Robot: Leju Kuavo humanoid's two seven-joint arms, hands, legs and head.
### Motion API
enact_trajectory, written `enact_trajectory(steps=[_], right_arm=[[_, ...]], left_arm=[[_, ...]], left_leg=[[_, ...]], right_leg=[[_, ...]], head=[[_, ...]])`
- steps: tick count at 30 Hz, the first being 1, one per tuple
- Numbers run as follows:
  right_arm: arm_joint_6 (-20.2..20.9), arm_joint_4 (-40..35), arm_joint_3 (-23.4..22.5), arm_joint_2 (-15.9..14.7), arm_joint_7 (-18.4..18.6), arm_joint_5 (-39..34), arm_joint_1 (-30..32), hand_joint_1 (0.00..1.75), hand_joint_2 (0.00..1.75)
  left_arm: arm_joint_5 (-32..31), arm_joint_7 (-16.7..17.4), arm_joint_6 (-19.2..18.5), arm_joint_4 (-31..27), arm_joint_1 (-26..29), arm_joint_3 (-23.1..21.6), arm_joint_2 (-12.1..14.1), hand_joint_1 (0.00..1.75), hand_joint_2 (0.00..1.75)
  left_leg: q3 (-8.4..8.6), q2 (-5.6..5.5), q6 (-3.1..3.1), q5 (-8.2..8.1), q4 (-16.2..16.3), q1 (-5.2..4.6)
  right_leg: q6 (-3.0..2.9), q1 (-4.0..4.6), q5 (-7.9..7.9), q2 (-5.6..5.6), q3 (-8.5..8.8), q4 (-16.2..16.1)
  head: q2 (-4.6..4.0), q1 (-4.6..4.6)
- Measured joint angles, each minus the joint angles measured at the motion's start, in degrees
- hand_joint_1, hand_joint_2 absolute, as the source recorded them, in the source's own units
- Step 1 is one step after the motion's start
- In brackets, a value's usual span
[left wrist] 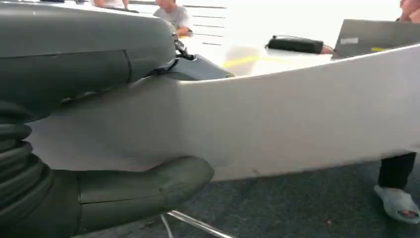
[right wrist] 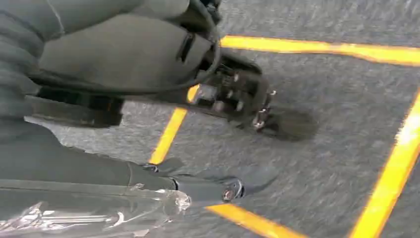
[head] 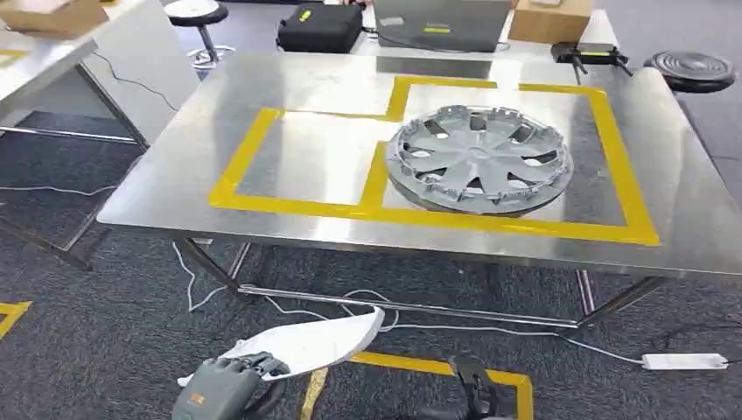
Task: Take the parts from the cabinet and place them on the table.
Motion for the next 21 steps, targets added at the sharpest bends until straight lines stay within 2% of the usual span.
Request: enact_trajectory(steps=[1,2,3,4,5,7,8,9,10,11,12,13,14,15,16,17,18,19,20,21], right_arm=[[-0.1,0.0,0.0,0.0,-0.1,0.1,-0.7,0.00,1.75],[-0.3,0.0,0.0,0.2,-0.2,0.2,-0.7,0.00,1.75],[-0.7,0.0,0.0,0.2,-0.5,0.4,-0.6,0.00,1.75],[-0.9,0.0,0.0,0.2,-0.5,0.7,-0.6,0.00,1.75],[-1.1,0.0,0.0,0.2,-0.5,0.9,-0.5,0.00,1.75],[-1.1,0.0,-0.1,0.2,-0.5,1.0,-0.3,0.00,1.75],[-1.1,0.0,-0.1,0.2,-0.1,0.7,-0.3,0.00,1.75],[-1.6,0.1,-0.2,0.2,0.5,0.6,-0.3,0.00,1.75],[-1.6,0.1,-0.3,0.2,0.6,0.6,-0.3,0.00,1.75],[-1.4,0.1,-0.3,0.2,0.5,0.7,-0.2,0.00,1.75],[-1.0,0.5,-0.4,0.2,0.3,0.8,0.2,0.00,1.75],[-1.1,0.6,-0.5,0.2,0.2,0.8,0.0,0.00,1.75],[-1.6,0.6,-0.6,0.2,0.8,0.7,-0.1,0.00,1.75],[-2.1,0.5,-0.6,0.2,1.0,0.5,-0.2,0.00,1.75],[-2.5,0.5,-0.6,0.2,1.2,0.1,-0.7,0.00,1.75],[-3.0,0.4,-0.6,0.2,1.4,-0.3,-1.0,0.00,1.75],[-3.3,0.4,-0.6,0.2,1.4,-0.7,-1.3,0.00,1.75],[-3.6,0.4,-0.6,0.3,1.6,-1.1,-1.6,0.00,1.75],[-3.8,0.4,-0.6,0.3,1.7,-1.5,-1.6,0.00,1.75],[-4.0,0.4,-0.6,0.3,1.9,-2.2,-1.5,0.00,1.75]], left_arm=[[0.2,-0.1,0.0,0.0,0.0,0.1,-0.2,1.75,1.75],[0.2,-0.3,0.0,0.0,0.1,0.3,-0.4,1.75,1.75],[0.4,-0.7,0.0,0.0,0.3,0.6,-0.6,1.75,1.75],[0.6,-0.9,-0.3,0.0,0.6,0.9,-0.8,1.75,1.75],[0.7,-1.1,-0.6,0.0,0.8,1.1,-1.1,1.75,1.75],[0.7,-1.5,-1.0,0.0,1.2,1.6,-1.6,1.75,1.75],[0.7,-1.9,-1.0,0.0,1.3,1.9,-1.9,1.75,1.75],[0.7,-2.6,-1.0,0.0,1.5,2.3,-2.2,1.75,1.75],[0.6,-3.1,-1.1,0.0,1.7,2.7,-2.4,1.75,1.75],[0.5,-3.7,-1.3,0.0,1.9,3.0,-2.8,1.75,1.75],[0.3,-4.5,-1.6,0.1,2.2,3.6,-3.0,1.75,1.75],[0.3,-4.9,-1.8,0.2,2.4,4.1,-3.5,1.75,1.75],[0.2,-5.2,-2.0,0.1,2.5,4.5,-4.2,1.75,1.75],[0.2,-5.5,-1.9,0.1,2.4,4.8,-4.6,1.75,1.75],[0.2,-5.7,-1.9,0.1,2.5,5.1,-4.8,1.75,1.75],[0.3,-6.0,-1.9,0.1,2.8,5.4,-5.3,1.75,1.75],[0.4,-6.4,-1.8,0.1,3.3,5.8,-6.0,1.75,1.75],[0.6,-6.8,-1.7,-0.1,3.8,6.5,-6.9,1.75,1.75],[1.4,-7.7,-1.6,-0.2,4.4,7.2,-7.8,1.75,1.75],[3.5,-9.4,-1.4,-0.6,5.1,8.2,-9.3,1.75,1.75]], left_leg=[[-1.24,-0.14,-0.33,2.00,3.8,-0.05],[-4.11,-0.39,-0.55,3.87,9.9,0.05],[-7.64,-0.46,-0.92,4.49,15.5,0.01],[-11.02,-0.51,-1.08,3.20,19.7,0.00],[-14.08,-0.52,-1.03,0.43,22.2,0.00],[-19.66,-0.53,-0.64,-6.61,23.0,-0.13],[-21.82,-0.53,-0.44,-8.47,22.2,-0.20],[-23.79,-0.53,-0.09,-8.04,20.3,-0.35],[-25.33,-0.53,0.28,-4.84,17.7,-0.55],[-26.77,-0.53,0.87,2.47,14.2,-0.81],[-28.67,-0.53,1.54,15.58,9.5,-1.09],[-29.54,-0.49,1.62,19.52,4.3,-1.27],[-29.17,-0.99,1.37,20.69,6.7,-1.21],[-29.04,-1.03,1.34,19.07,7.6,-1.32],[-28.89,-1.12,1.59,18.36,8.0,-1.31],[-28.35,-1.16,1.94,17.84,8.1,-0.85],[-27.82,-1.20,2.30,17.22,8.1,-0.91],[-27.28,-1.15,2.73,16.81,8.1,-0.91],[-26.71,-1.16,2.88,16.22,8.1,-0.91],[-26.10,-1.21,2.97,15.63,8.1,-0.90]], right_leg=[[-0.44,-0.09,-1.05,0.23,1.26,0.1],[-0.74,-0.42,-1.89,0.39,2.61,-0.4],[-1.05,-0.49,-2.66,0.26,4.12,-1.0],[-1.17,-0.56,-3.41,0.31,5.71,-1.8],[-1.25,-0.57,-4.15,0.47,7.51,-2.8],[-1.12,-0.64,-5.29,1.09,11.64,-5.3],[-0.82,-0.69,-5.87,1.46,13.56,-6.4],[-0.75,-0.70,-6.55,1.75,15.45,-7.4],[-0.67,-0.71,-7.23,1.93,17.04,-8.0],[-0.56,-0.70,-8.04,1.97,18.17,-8.3],[-0.38,-0.64,-9.16,1.98,18.22,-8.1],[0.09,-0.17,-10.29,2.63,18.61,-6.7],[0.35,0.01,-12.24,2.52,18.72,-6.7],[0.41,-0.04,-13.43,2.39,19.58,-6.8],[0.66,-0.05,-14.07,2.33,20.24,-6.8],[0.99,-0.30,-14.70,2.17,20.94,-6.6],[1.59,-0.23,-15.75,1.80,20.09,-4.4],[2.02,-0.33,-18.10,1.74,17.62,0.2],[2.26,-0.42,-20.63,1.73,14.57,5.8],[2.45,-0.58,-22.34,1.72,11.60,10.8]], head=[[0.00,-0.31],[0.02,-0.11],[0.02,-0.50],[0.00,-0.32],[0.02,-0.52],[0.02,-0.61],[0.02,-0.61],[0.02,-0.63],[0.02,-0.72],[0.00,-0.74],[0.00,-0.94],[0.02,-1.38],[0.02,-0.74],[0.02,-0.65],[0.02,-0.63],[0.02,-0.70],[0.02,-0.35],[0.02,-0.30],[0.02,-0.48],[0.02,-0.24]])
